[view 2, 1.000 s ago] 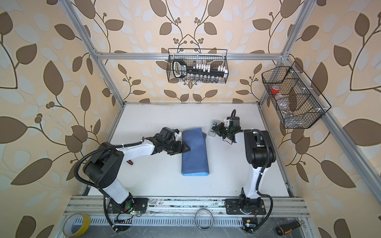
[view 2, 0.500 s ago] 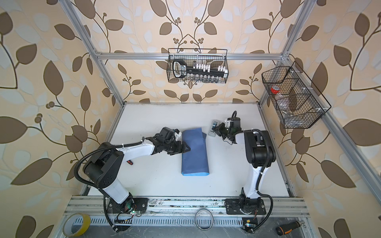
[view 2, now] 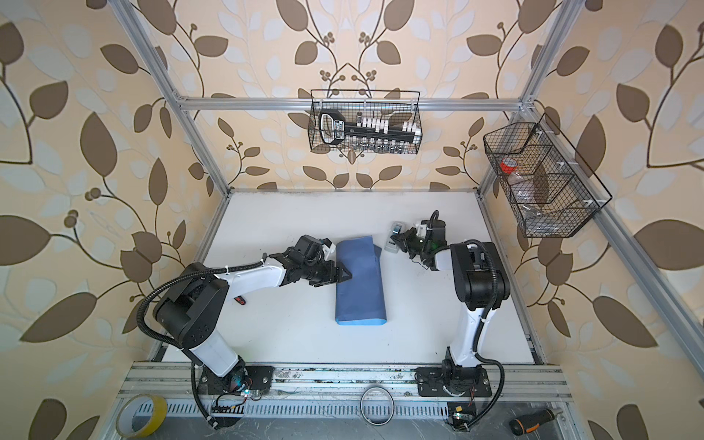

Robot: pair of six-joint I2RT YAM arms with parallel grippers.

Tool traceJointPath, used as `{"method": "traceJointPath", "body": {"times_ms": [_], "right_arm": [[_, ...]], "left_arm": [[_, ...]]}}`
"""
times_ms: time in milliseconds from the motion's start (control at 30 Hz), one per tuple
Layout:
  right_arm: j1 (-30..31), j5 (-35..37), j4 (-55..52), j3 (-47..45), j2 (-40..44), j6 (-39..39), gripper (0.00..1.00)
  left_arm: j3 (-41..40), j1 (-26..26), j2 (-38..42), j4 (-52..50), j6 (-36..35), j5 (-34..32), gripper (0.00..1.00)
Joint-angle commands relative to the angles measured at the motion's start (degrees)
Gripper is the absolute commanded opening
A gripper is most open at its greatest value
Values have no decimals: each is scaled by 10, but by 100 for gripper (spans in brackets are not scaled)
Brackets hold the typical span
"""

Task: Wrap a gift box in wrapping paper
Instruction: Tear off the tape with the cutter.

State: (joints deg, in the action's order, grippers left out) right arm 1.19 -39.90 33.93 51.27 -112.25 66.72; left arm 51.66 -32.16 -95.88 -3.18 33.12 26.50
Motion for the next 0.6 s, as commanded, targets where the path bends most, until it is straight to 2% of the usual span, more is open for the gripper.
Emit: {"method": "traceJointPath", "body": {"times_ms": [0,567], "right_arm": [[4,-48,39,-15,21,24,0],[4,-56,80,-44,34,51,0]], "left_arm": [[-15,2,-12,-80,-23,-52,80],[-15,2,-10,-81,-24,-54,80]]}}
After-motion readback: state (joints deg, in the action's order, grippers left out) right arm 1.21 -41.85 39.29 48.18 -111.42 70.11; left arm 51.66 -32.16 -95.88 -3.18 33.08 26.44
